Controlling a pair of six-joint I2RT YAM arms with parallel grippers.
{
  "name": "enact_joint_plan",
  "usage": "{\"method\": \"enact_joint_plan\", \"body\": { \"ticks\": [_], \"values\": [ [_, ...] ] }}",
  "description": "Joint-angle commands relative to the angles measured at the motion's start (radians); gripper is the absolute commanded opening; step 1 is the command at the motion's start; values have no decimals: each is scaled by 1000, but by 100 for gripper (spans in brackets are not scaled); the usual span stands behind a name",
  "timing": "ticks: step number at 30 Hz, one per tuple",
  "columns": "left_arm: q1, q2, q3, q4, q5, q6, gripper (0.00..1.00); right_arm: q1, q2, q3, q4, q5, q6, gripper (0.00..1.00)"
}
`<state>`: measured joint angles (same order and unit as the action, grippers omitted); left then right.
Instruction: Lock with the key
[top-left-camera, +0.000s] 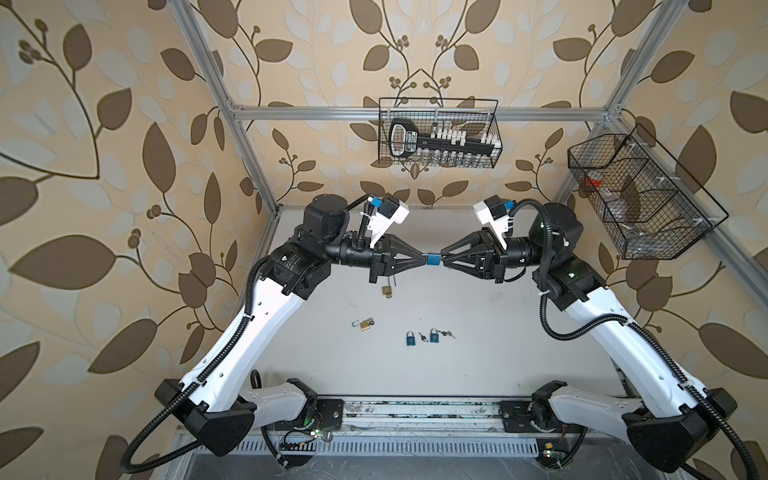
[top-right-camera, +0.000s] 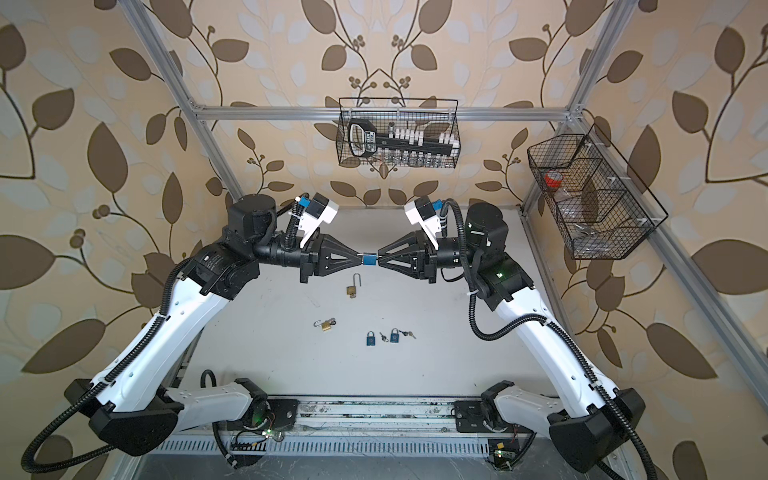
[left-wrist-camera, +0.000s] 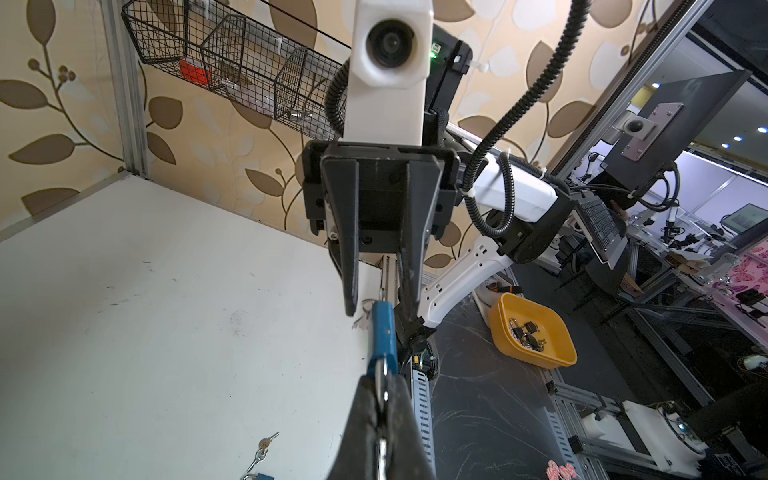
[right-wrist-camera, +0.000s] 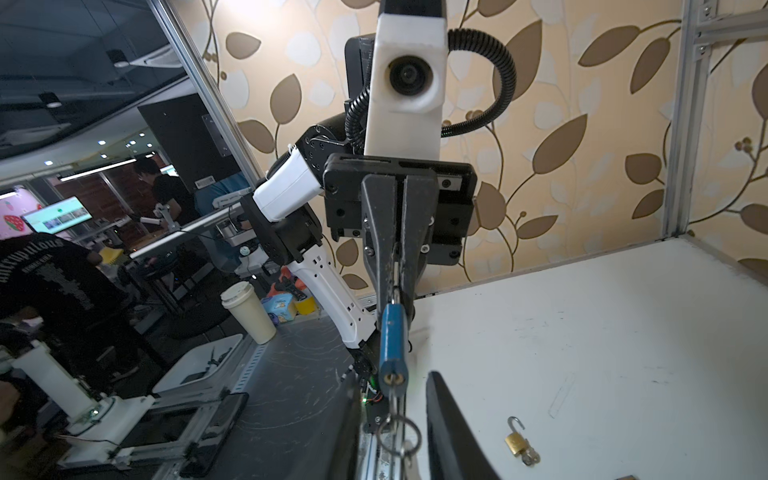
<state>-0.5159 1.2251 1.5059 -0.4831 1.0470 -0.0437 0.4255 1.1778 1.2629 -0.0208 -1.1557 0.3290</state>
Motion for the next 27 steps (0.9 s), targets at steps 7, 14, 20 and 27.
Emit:
{"method": "enact_joint_plan", "body": {
  "ticks": [7, 14, 20, 27],
  "values": [
    [2, -12, 42, 28, 27, 22, 0, 5, -10, 41, 1, -3, -12, 0],
    [7, -28, 41, 25, 13, 27, 0, 1, -33, 19, -2, 2, -24, 0],
    [25, -38, 50, -3, 17, 45, 0, -78, -103, -54, 0, 7, -31, 0],
    [25, 9, 72, -67, 5, 76, 0, -156, -186, -145, -45, 248, -34, 0]
  ]
}}
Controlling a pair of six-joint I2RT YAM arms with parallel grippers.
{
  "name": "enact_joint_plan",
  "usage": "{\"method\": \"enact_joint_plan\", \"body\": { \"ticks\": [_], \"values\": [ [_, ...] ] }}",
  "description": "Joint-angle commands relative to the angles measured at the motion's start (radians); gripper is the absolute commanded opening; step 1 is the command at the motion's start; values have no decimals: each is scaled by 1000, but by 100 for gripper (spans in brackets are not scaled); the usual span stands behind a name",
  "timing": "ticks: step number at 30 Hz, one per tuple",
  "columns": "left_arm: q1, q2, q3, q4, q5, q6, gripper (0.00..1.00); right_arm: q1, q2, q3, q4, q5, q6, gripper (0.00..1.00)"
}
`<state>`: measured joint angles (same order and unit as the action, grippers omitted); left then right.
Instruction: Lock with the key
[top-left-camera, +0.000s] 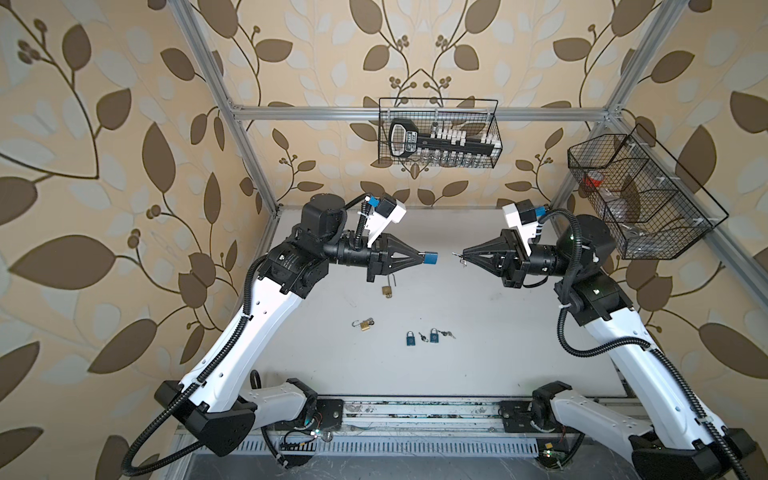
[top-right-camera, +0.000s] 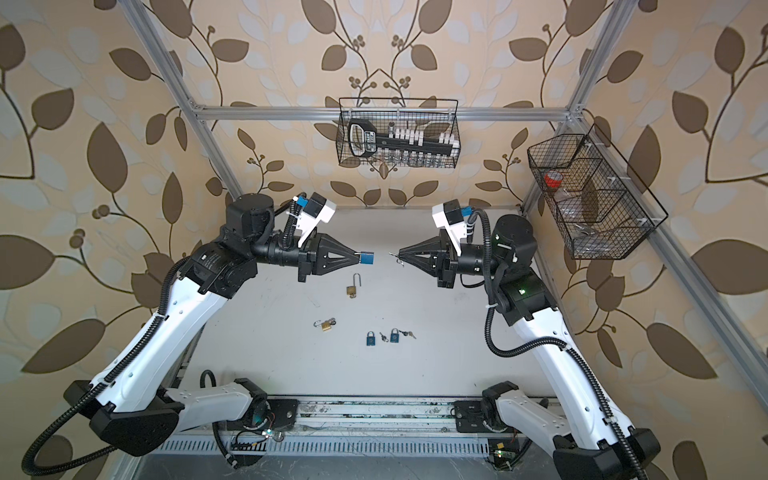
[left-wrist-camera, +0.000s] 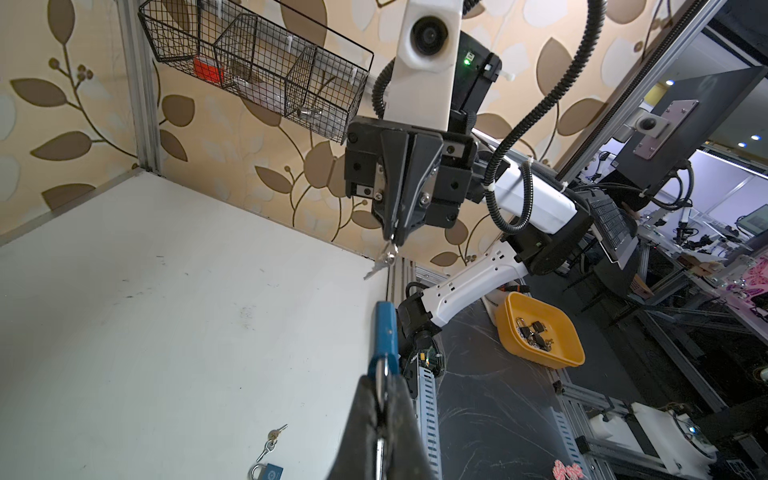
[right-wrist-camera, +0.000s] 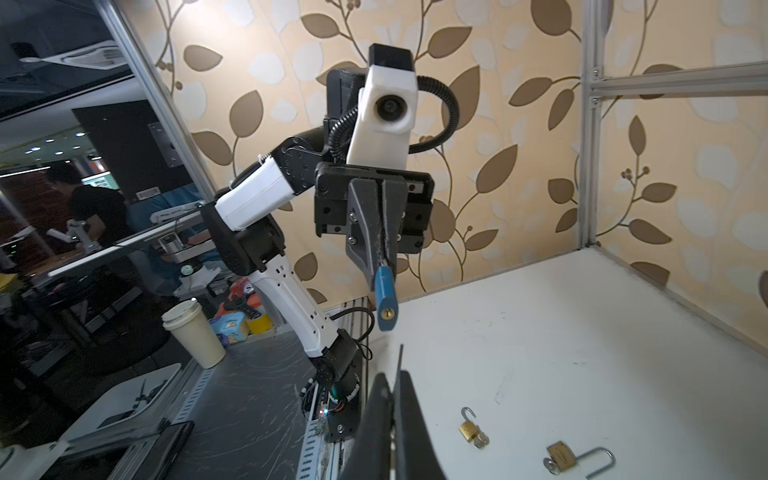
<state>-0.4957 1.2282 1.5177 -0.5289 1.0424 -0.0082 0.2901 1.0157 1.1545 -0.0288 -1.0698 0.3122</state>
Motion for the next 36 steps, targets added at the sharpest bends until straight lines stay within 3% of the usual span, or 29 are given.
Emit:
{"method": "enact_joint_plan", "body": {
  "ticks": [1, 4, 7, 12, 17, 20, 30, 36],
  "values": [
    [4, 24, 72, -50, 1, 54, 0, -23, -31, -48, -72, 277, -27, 0],
    [-18, 85, 105, -137, -53, 99, 0, -23, -43, -90, -159, 557, -26, 0],
    [-85, 168, 149, -260, -155, 180, 0, -23, -53, -154, -199, 757, 11, 0],
    [-196, 334, 197, -373, -286, 263, 0, -43, -90, -274, -213, 954, 95, 0],
    [-256, 493, 248, -422, -309, 285, 0, -243, -95, -383, -225, 803, 228, 0],
    [-294, 588, 296, -454, -344, 287, 0, -309, -92, -441, -224, 762, 269, 0],
    [-340, 849, 410, -553, -360, 367, 0, -351, -172, -593, -227, 914, 434, 0],
    [-362, 990, 507, -625, -342, 412, 0, -366, -177, -592, -276, 955, 395, 0]
  ]
}}
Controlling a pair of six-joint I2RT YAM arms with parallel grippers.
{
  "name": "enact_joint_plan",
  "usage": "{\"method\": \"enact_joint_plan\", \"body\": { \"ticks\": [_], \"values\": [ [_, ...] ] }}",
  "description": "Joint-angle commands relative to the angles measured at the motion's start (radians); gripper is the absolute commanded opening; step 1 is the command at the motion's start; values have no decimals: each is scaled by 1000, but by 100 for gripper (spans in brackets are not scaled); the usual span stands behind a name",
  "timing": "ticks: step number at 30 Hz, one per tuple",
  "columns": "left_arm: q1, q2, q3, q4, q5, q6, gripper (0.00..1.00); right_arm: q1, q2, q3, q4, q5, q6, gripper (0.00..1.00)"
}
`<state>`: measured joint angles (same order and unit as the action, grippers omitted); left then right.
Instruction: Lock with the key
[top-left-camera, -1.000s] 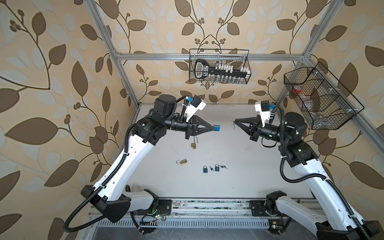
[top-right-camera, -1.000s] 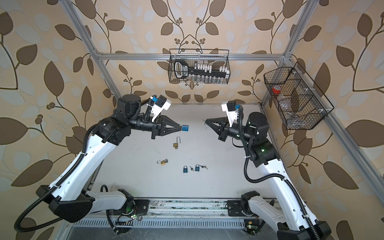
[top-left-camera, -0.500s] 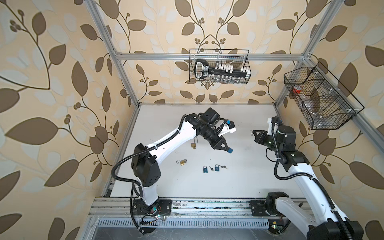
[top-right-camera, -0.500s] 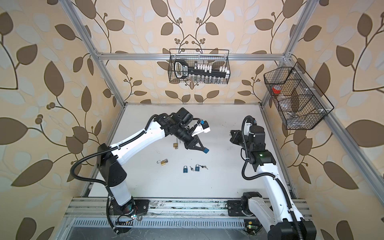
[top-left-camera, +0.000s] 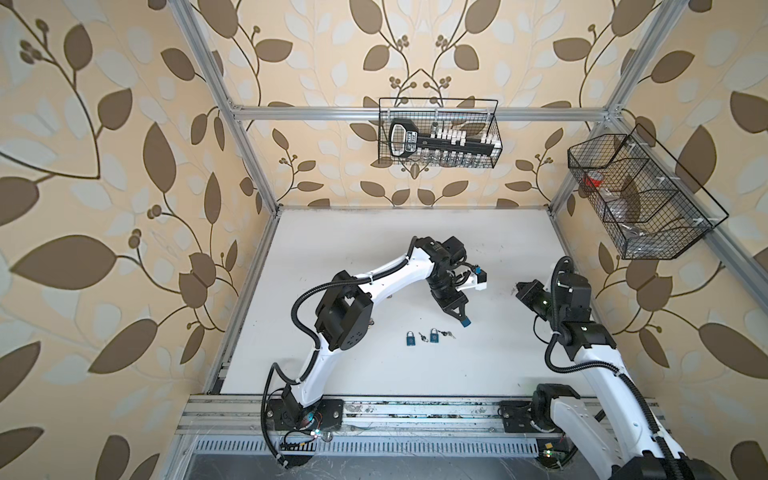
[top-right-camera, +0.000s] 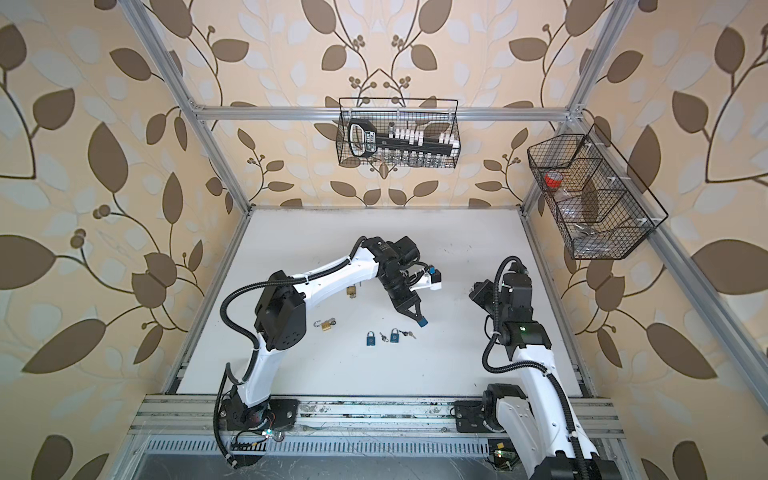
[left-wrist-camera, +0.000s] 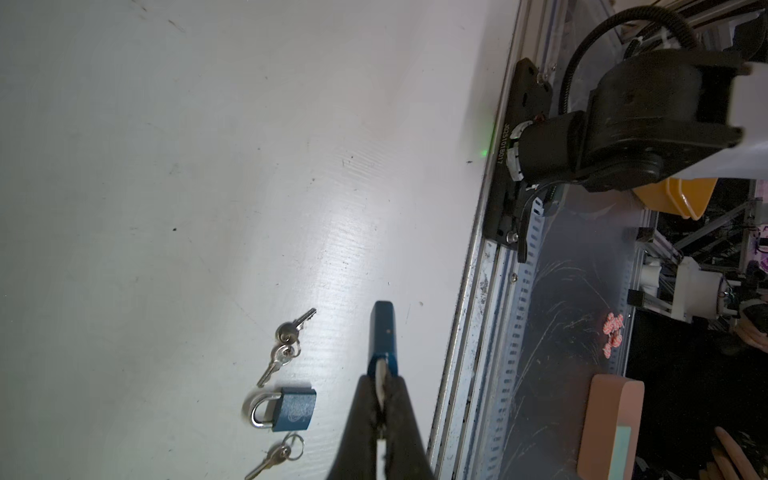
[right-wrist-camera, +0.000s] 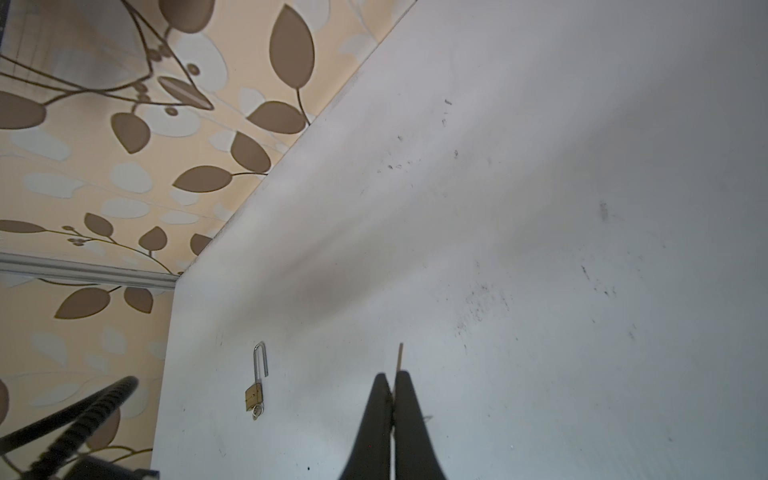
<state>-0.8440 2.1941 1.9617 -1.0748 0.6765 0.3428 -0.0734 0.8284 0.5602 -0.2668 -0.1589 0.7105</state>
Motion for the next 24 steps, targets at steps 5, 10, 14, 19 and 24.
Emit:
{"method": "enact_joint_plan", "body": {
  "ticks": [5, 10, 14, 19, 24],
  "values": [
    [-40, 122, 157, -131, 29, 90, 0, -4, 8, 6, -60, 56, -22, 0],
    [-43, 179, 191, -150, 37, 91, 0, -4, 11, 12, -70, 55, -37, 0],
    [-46, 208, 207, -163, 35, 90, 0, -4, 16, 11, -73, 51, -45, 0],
    [-49, 236, 223, -171, 27, 88, 0, -4, 25, 13, -74, 38, -51, 0],
    [-50, 255, 234, -174, 6, 85, 0, -4, 26, 12, -74, 31, -52, 0]
  ]
}}
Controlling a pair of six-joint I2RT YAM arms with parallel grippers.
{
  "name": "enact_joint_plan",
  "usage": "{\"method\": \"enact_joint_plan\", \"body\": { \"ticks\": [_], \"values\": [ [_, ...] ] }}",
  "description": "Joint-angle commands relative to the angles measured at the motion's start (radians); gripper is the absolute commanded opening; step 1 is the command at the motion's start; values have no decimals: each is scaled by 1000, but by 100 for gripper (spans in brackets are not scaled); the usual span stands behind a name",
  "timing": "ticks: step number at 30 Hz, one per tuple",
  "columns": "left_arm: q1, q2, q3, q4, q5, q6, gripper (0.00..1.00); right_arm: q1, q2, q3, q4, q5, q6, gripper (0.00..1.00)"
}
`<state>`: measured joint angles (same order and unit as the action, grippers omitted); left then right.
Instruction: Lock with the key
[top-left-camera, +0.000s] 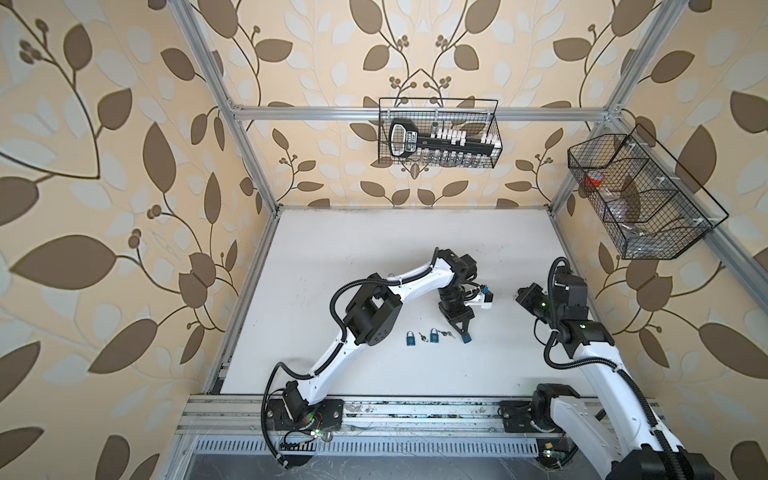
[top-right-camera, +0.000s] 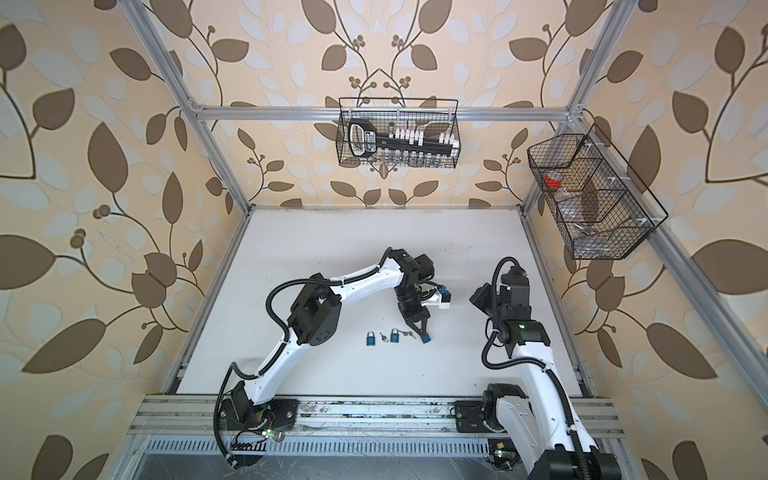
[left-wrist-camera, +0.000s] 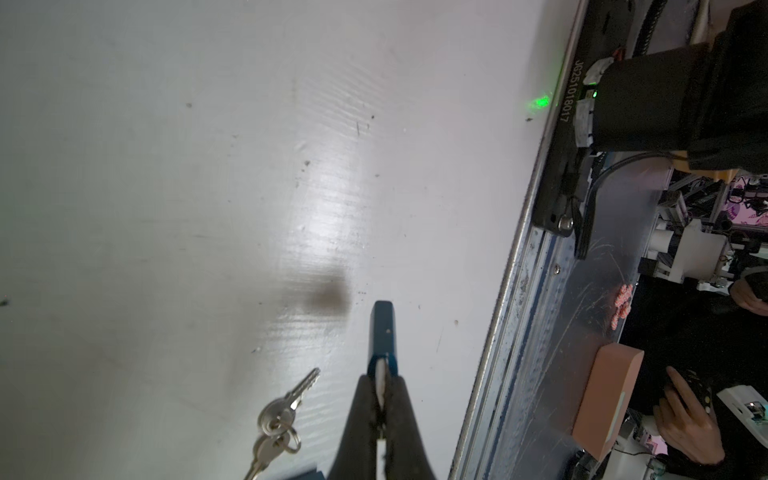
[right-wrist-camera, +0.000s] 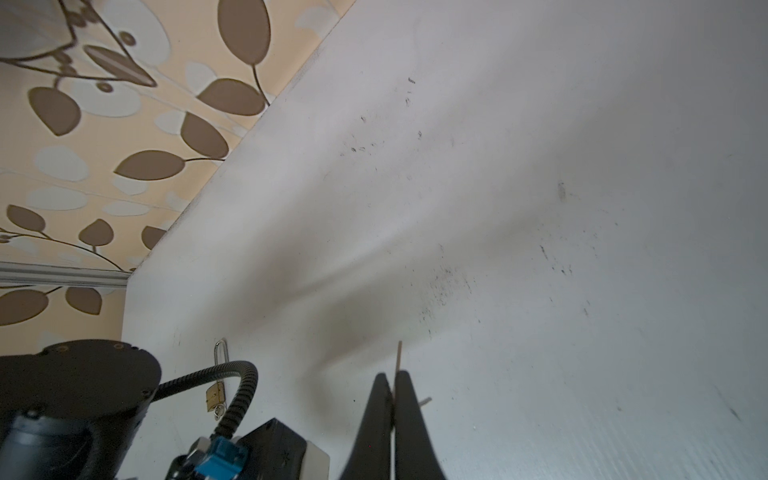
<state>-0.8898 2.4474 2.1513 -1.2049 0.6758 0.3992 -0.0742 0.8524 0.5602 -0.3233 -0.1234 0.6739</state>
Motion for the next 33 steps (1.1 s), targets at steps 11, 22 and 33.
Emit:
{"method": "enact_joint_plan", "body": {
  "ticks": [11, 22, 33],
  "values": [
    [-4, 42, 86, -47, -18, 16, 6, -3, 1, 13, -23, -17, -17, 0],
    [-4, 65, 110, -42, -39, 8, 22, -4, -3, 11, -29, -18, -20, 0],
    [-3, 82, 142, -30, -58, -9, 34, -3, 4, 7, -33, -22, -33, 0]
  ]
}}
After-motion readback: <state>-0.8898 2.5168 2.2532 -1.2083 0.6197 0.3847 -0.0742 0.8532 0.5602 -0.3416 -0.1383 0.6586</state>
